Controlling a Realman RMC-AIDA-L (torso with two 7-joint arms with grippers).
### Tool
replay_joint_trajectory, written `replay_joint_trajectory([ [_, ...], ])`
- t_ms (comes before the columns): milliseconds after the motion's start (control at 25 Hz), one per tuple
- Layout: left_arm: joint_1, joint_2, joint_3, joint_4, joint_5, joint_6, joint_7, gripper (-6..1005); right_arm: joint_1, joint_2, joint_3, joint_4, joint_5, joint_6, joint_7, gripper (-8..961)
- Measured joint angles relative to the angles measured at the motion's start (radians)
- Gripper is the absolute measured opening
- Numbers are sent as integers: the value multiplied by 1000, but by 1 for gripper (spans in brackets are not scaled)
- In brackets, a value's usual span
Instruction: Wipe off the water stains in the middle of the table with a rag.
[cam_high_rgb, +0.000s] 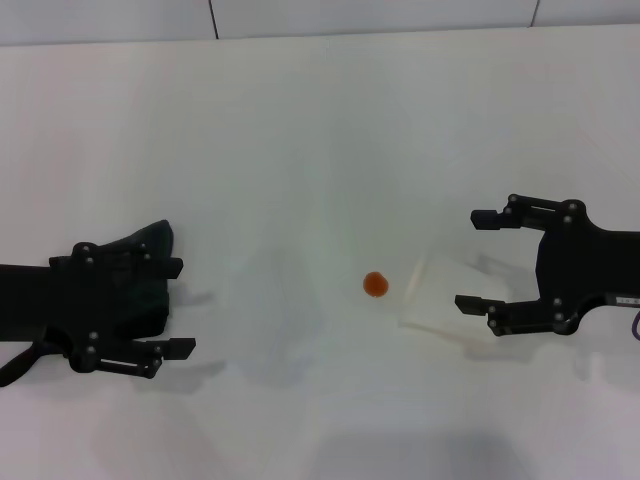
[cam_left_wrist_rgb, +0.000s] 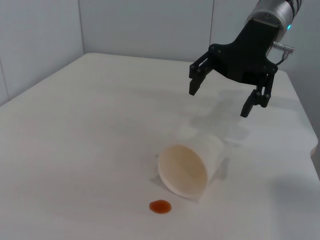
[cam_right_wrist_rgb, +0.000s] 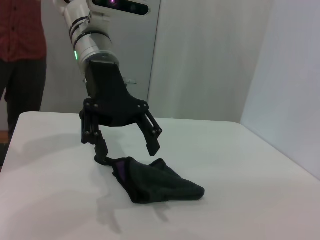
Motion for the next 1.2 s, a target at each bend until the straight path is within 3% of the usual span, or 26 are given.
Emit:
replay_joint_trajectory([
  [1200, 2, 8, 3, 1, 19, 9, -12, 873, 3, 1, 0, 8, 4, 8, 53, 844],
])
